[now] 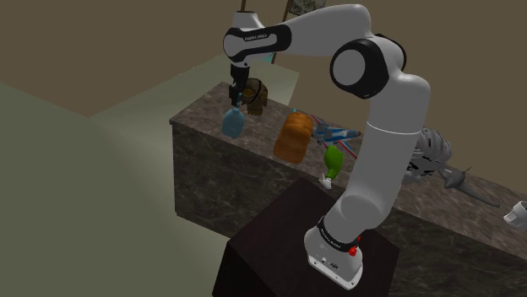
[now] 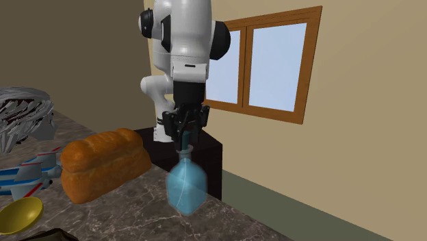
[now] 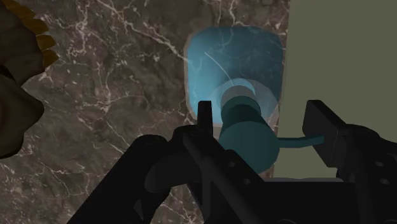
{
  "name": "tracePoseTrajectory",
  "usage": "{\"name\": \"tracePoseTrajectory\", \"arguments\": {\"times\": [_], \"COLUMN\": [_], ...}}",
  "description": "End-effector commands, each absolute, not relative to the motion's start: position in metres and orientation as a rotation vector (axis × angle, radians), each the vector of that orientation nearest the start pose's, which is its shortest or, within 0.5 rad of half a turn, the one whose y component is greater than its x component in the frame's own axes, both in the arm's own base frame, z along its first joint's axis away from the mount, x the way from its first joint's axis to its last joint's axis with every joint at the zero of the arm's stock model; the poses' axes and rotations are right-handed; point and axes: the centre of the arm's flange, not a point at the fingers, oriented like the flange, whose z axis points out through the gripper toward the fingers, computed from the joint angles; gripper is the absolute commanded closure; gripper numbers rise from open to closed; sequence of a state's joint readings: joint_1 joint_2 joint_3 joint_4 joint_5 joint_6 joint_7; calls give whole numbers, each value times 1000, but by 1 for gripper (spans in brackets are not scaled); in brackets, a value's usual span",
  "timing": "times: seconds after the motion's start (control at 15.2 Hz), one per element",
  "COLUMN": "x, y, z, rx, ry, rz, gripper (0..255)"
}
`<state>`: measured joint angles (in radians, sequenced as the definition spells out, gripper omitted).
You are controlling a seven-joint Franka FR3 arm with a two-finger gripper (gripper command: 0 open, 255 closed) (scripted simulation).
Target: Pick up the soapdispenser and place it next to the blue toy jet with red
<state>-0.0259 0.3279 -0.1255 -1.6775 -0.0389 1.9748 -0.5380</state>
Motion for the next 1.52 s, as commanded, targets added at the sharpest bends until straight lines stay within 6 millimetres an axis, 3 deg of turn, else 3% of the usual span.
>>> {"name": "tracePoseTrajectory", "arguments": {"times": [0.0,0.46,1.45], "x": [641,641,641], "y": [-93,-93,-93], "z": [411,411,490], "rx": [-3136,-3136,-3136], "ry": [-650,-650,-650], "rz": [83,83,83], "gripper": [255,255,255]}}
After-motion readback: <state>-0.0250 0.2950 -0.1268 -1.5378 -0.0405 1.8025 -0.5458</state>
